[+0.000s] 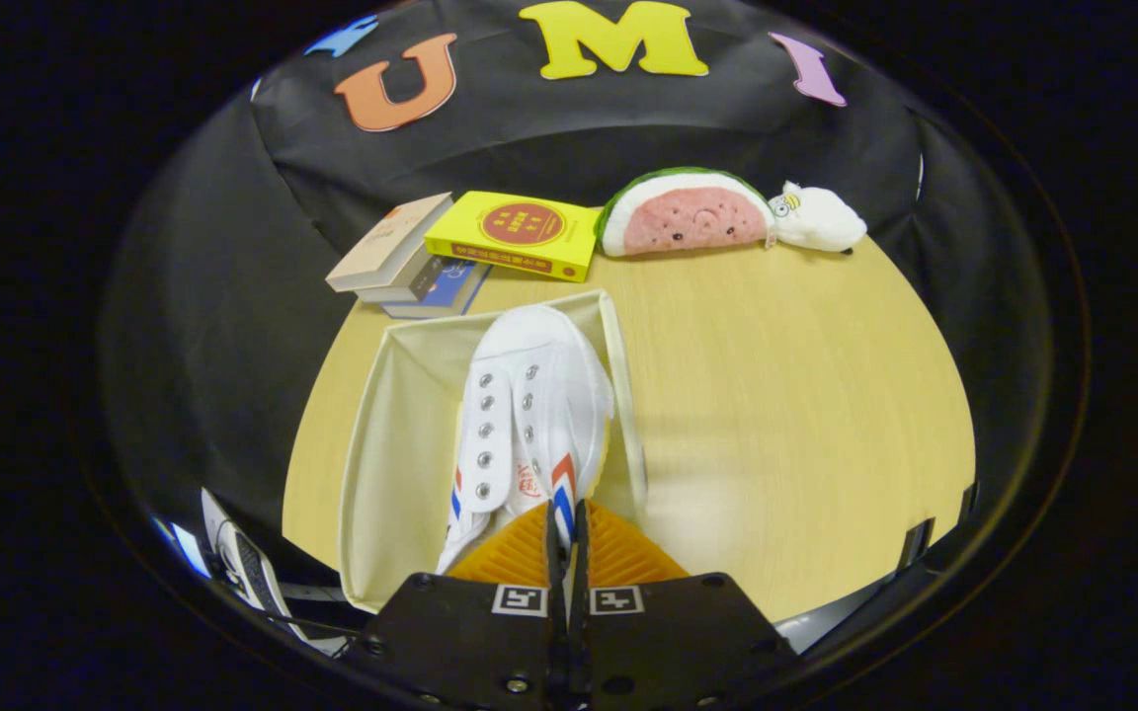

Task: Open the storage box then place both shoes into the box .Put the left shoe in first, then the right shoe, with the right side of both shoes facing outward in a uniform manner.

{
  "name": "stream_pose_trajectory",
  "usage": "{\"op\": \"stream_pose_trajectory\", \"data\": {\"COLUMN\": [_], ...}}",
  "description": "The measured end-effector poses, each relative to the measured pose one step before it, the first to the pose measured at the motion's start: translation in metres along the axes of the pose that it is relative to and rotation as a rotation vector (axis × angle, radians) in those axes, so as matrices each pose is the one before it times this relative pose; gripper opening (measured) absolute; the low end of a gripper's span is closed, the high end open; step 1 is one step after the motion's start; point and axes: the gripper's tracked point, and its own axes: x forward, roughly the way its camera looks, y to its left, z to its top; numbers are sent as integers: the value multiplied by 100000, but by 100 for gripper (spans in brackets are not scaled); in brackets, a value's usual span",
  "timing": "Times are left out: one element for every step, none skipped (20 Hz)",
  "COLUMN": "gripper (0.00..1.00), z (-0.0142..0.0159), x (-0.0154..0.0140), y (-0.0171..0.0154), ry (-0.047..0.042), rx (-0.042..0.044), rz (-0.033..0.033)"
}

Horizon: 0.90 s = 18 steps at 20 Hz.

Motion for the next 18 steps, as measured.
{"op": "stream_pose_trajectory", "data": {"gripper": [1,1,1,1,1,1,12,17,23,25,37,51,65,78,92,93,94,94], "z": [-3,-180,-60,7,-52,-30,226,578,696,418,137,312,398,561,297,354,379,512], "x": [23,198,-17,297,301,-2,-217,-486,-359,-403,-475,-548,-634,-805,-732,-977,-852,-941], "y": [-65,-32,-216,-363,130,367,428,84,-335,-236,-117,19,-645,-778,-431,-434,-537,-754], "ry": [146,-511,-623,151,301,-199,-926,-2586,-3496,-2578,-1669,-1787,-2958,-3342,-2859,-2417,-2391,-2442], "rx": [603,248,239,317,-52,255,323,-986,-2229,-1679,-503,193,-303,-456,16,537,667,290], "rz": [-528,-1291,-1183,201,1005,1612,2148,-287,-1451,-722,-150,571,-2408,-2059,-1140,-635,-686,-1220]}}
